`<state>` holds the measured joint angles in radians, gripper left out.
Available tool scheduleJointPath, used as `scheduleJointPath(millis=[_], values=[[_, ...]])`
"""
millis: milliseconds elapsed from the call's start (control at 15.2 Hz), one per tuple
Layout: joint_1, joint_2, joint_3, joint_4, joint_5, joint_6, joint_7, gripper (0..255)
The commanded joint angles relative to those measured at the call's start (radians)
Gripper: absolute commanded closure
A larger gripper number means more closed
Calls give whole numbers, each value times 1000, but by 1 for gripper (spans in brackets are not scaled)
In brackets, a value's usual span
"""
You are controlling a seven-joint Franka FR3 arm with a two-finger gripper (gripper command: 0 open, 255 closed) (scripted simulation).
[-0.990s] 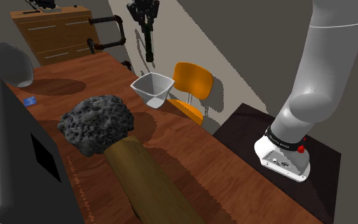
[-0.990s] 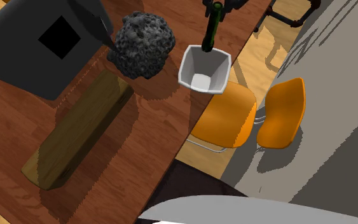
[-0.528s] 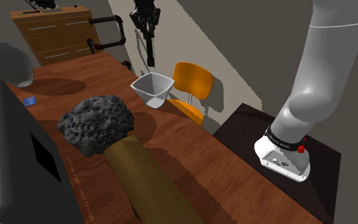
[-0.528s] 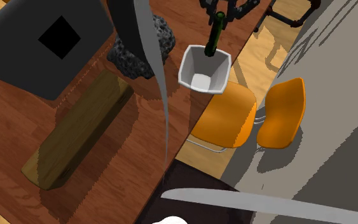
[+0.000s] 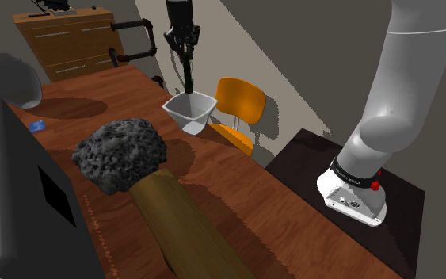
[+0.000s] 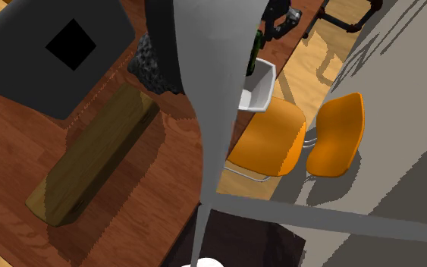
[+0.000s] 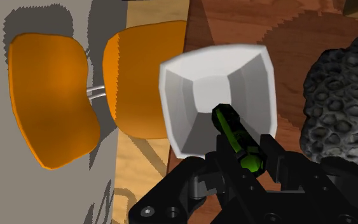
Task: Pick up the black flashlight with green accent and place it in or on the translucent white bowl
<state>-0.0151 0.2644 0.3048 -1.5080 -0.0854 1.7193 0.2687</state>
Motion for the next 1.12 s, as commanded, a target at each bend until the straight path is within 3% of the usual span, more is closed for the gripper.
scheduleJointPath(millis=[0, 594, 1056], values=[[-2, -2, -1, -30, 0, 28, 0, 255], [-5, 8, -4, -135, -5, 143, 4, 255], [-5, 8, -4, -135, -5, 143, 4, 255]])
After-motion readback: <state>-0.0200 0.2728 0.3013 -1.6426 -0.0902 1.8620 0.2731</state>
